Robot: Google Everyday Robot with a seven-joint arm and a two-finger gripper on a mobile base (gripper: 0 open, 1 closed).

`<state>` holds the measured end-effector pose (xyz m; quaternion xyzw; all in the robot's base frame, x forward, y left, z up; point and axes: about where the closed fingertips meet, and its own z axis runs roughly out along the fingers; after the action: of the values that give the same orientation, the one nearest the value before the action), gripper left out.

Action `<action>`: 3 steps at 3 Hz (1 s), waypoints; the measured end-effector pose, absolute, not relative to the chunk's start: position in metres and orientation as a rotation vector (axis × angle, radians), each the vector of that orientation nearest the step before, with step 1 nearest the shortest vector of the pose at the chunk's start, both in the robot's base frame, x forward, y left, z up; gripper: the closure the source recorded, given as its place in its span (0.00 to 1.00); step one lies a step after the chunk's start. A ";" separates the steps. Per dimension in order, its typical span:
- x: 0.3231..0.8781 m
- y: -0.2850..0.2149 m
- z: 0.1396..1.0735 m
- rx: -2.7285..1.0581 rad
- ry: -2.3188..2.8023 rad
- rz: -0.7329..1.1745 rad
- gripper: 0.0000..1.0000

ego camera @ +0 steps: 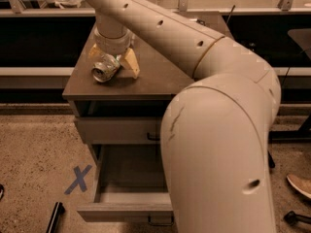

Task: Place 7up can into middle drawer

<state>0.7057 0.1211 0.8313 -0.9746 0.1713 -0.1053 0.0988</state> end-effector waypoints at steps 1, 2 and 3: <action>0.716 0.111 0.820 -2.895 0.559 -0.311 0.42; 0.716 0.111 0.827 -2.895 0.559 -0.311 0.73; 0.716 0.110 0.827 -2.895 0.559 -0.311 0.96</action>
Offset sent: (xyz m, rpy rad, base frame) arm 0.0158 -0.0364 0.0248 0.0572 -0.0397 -0.0848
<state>0.7159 0.1104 0.8267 -0.9726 0.1880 -0.1044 0.0884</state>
